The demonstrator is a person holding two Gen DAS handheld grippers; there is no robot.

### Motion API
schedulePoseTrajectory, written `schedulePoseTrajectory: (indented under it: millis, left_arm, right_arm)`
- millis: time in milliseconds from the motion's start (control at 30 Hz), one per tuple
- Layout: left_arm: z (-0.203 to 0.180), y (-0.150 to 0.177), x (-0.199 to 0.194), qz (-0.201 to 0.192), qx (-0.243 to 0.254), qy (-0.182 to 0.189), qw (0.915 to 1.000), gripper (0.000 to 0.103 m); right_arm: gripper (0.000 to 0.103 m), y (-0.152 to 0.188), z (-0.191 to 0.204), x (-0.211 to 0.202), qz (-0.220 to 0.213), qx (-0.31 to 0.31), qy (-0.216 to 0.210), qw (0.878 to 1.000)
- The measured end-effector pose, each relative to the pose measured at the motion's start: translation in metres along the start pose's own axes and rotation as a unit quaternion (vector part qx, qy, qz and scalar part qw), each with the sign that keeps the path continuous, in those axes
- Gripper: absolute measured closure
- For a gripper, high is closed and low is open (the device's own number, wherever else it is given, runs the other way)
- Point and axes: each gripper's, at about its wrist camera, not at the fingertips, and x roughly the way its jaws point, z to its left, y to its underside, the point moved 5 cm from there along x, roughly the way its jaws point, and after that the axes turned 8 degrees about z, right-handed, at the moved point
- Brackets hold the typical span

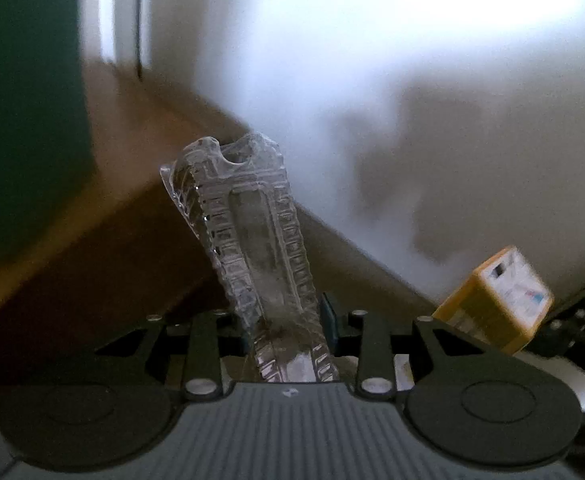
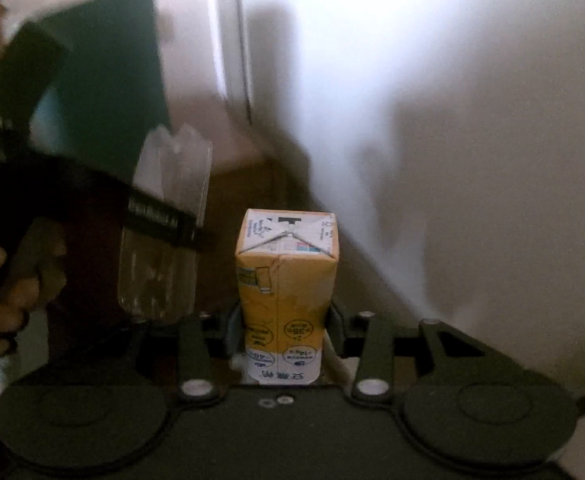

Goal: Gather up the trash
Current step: 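Lift bottle and carton with both tools and carry them to the teal bin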

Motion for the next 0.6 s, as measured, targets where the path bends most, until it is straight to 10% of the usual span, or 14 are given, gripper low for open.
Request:
schedulePoseTrajectory:
  millis: [600]
  left_arm:
    - [0.1, -0.082, -0.236, -0.168, -0.024, -0.042, 0.9846, 0.07]
  right_arm:
    - [0.062, -0.191, 0.082, -0.152, -0.199, -0.05, -0.05, 0.977]
